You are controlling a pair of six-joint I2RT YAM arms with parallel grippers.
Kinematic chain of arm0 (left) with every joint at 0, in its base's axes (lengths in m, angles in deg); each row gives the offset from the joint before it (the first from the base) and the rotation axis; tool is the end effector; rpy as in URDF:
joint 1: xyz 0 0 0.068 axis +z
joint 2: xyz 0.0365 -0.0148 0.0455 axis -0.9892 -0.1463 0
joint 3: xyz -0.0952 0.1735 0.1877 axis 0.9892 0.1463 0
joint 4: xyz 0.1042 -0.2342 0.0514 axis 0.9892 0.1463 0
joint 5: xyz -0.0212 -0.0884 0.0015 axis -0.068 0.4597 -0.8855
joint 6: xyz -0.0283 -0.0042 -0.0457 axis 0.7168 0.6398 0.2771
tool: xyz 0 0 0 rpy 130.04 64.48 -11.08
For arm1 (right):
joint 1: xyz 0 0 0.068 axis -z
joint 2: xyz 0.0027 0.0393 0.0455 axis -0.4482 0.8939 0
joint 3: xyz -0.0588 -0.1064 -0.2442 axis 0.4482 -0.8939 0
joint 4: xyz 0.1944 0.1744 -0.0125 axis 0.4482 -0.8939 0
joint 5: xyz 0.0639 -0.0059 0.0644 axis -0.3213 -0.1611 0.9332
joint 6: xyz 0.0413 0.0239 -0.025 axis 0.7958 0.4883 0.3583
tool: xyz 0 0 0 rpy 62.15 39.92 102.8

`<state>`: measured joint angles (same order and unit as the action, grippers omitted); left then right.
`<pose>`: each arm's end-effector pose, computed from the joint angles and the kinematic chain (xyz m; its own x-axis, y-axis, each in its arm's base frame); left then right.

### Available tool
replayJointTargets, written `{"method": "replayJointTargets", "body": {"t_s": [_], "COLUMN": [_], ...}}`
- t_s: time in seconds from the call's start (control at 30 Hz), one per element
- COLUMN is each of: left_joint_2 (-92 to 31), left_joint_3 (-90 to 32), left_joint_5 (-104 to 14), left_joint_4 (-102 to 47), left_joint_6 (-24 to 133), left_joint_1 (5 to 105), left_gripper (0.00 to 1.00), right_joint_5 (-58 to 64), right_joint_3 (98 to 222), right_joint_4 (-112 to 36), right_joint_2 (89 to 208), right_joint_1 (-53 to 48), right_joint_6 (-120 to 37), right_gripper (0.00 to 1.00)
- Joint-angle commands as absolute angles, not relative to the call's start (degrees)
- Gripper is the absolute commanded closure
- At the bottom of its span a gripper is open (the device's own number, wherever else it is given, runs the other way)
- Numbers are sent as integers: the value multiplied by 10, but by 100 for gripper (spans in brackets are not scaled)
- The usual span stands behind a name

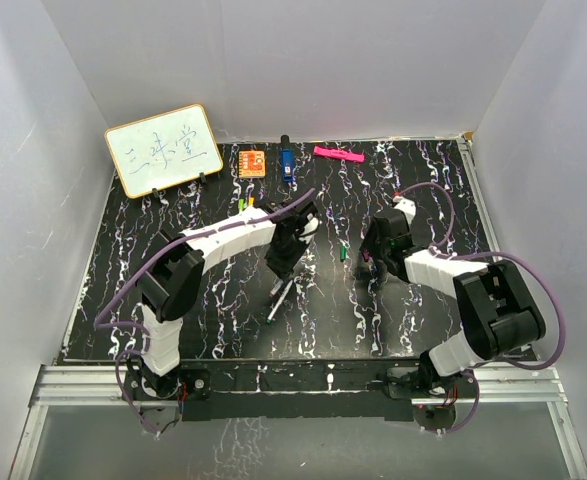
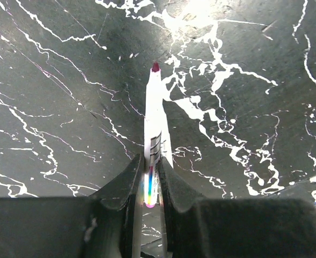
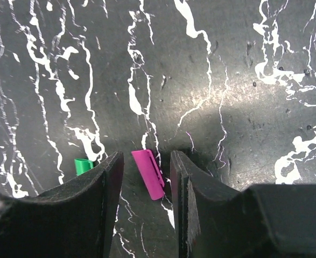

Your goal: Insert the pens into the pen caps

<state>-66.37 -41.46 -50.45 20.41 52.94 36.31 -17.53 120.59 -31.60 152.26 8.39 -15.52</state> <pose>0.2769 -0.2821 0.1966 -0.7880 0.5488 -0.2792 0.5921 0.7997 -0.0992 0.2717 0.0812 0.1604 -0.6160 0.3531 -0.7042 0.2220 0.9355 0.2749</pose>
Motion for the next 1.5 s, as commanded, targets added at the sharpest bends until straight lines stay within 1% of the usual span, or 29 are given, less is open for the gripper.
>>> {"method": "replayJointTargets", "body": {"t_s": [0.0,0.13,0.4,0.63,0.93,1.23,1.47], "left_joint_2": [-626,-611,-574,-550,-518,-504,-501], "left_joint_3": [-449,-457,-437,-413,-347,-321,-316], "left_joint_5": [-478,-445,-362,-341,-304,-292,-284], "left_joint_4": [255,237,168,124,52,32,24], "left_joint_6": [516,521,552,572,607,612,611], "left_joint_1": [362,362,374,380,397,407,412], "left_gripper": [100,100,100,100,100,100,100], "right_joint_5": [-177,-172,-179,-183,-209,-236,-222], "right_joint_3": [1246,1258,1269,1294,1327,1330,1318], "right_joint_4": [-351,-369,-398,-436,-498,-561,-581], "right_joint_2": [1544,1559,1562,1585,1638,1630,1620], "right_joint_1": [86,85,81,66,36,30,27], "right_joint_6": [-164,-167,-175,-186,-187,-173,-170], "right_gripper": [63,65,65,65,67,67,67]}}
